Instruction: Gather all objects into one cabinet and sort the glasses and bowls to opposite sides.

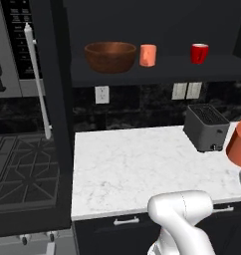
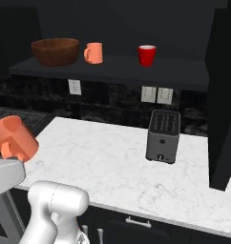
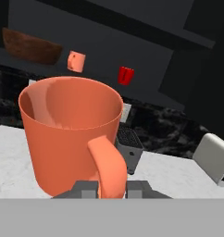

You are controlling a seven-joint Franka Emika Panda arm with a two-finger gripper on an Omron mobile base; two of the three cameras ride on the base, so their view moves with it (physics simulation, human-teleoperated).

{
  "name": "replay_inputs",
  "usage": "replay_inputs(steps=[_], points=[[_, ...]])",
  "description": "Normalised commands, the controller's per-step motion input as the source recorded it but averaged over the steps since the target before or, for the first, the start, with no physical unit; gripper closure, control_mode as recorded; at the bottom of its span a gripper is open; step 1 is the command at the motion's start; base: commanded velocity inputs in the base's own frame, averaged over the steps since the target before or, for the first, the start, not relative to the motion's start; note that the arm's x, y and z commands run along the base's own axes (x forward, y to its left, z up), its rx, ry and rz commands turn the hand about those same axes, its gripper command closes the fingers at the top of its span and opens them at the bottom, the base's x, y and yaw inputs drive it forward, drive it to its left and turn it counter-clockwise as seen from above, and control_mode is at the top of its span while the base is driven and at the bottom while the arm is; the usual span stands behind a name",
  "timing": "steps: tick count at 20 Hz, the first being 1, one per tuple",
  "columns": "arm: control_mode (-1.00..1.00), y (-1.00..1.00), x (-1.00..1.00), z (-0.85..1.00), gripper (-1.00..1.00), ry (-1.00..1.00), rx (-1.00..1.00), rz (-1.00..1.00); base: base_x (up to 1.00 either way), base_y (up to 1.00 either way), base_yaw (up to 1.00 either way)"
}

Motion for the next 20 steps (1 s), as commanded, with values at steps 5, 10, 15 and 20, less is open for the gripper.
replay_inputs(steps=[5,10,15,20], points=[[1.00,0.00,0.00,0.00,1.00,0.00,0.00,0.00,0.03,0.00,-0.02],[1.00,0.00,0.00,0.00,1.00,0.00,0.00,0.00,-0.07,0.00,0.00],[-1.00,0.00,0.00,-0.06,1.00,0.19,0.00,-0.01,-0.14,-0.06,0.00],[-1.00,-0.03,0.21,0.25,1.00,0.50,0.16,-0.18,0.00,0.00,0.00]])
